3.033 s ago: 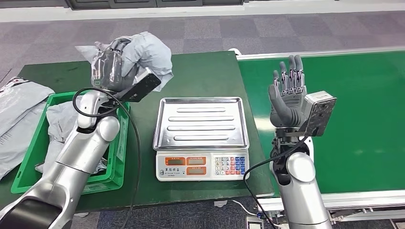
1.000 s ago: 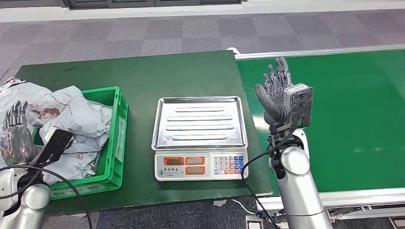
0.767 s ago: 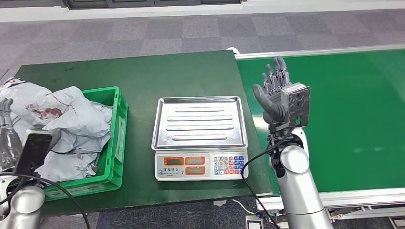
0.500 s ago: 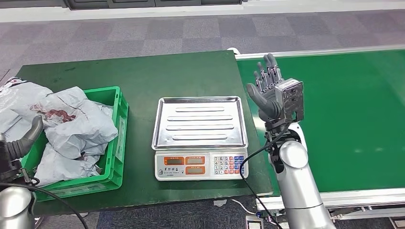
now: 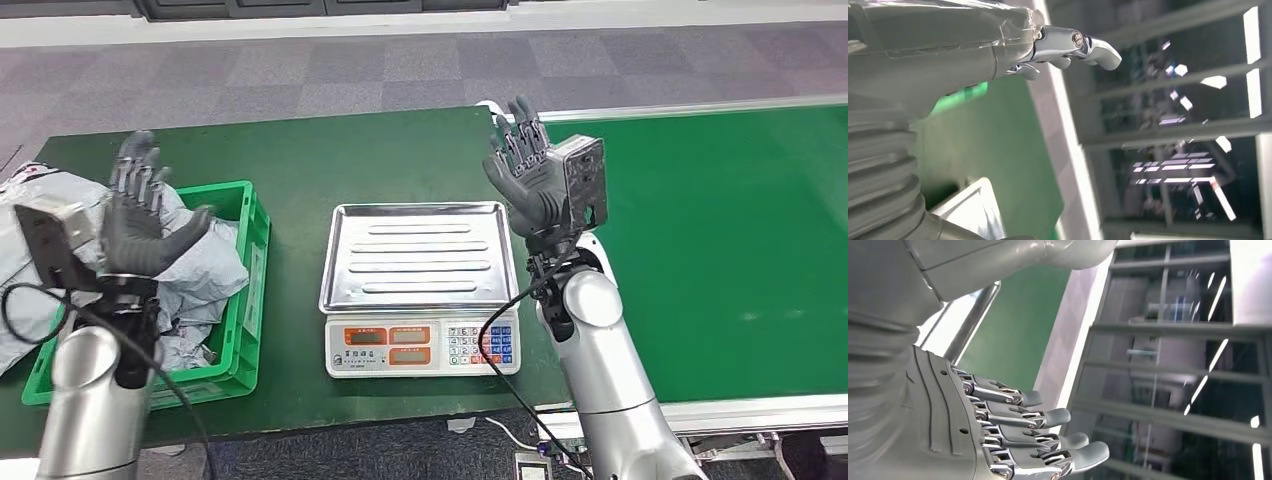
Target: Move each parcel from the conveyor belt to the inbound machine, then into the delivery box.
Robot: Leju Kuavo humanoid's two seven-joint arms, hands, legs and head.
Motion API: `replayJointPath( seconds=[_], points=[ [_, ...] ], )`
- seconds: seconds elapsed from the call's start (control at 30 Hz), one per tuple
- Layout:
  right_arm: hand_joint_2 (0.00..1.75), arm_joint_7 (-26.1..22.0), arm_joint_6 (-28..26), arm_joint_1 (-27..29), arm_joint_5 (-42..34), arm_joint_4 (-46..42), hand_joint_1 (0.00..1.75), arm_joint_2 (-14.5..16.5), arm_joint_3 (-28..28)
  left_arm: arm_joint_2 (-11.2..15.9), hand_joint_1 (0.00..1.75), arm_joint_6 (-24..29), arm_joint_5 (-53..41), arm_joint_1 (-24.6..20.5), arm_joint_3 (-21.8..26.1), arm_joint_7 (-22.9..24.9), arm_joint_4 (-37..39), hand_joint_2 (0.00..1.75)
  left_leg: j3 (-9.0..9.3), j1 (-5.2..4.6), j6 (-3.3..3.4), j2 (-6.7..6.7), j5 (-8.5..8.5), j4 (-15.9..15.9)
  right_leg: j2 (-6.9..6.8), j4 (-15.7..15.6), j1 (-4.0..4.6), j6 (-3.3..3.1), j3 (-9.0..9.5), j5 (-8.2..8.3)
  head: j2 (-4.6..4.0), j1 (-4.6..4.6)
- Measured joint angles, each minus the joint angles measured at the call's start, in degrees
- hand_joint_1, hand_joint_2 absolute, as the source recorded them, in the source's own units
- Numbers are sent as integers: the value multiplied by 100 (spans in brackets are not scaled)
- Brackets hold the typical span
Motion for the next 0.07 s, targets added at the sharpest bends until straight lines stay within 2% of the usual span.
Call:
replayJointPath(
  seconds=[0.07],
  points=[
    [175,39,-147,-68,118,77,0,47,97,-162,0,148,-89,-193,-200,21,344,175,-1,0,-1,1,2,0,-1,0,-1,1,0,4,0,0]
  ],
)
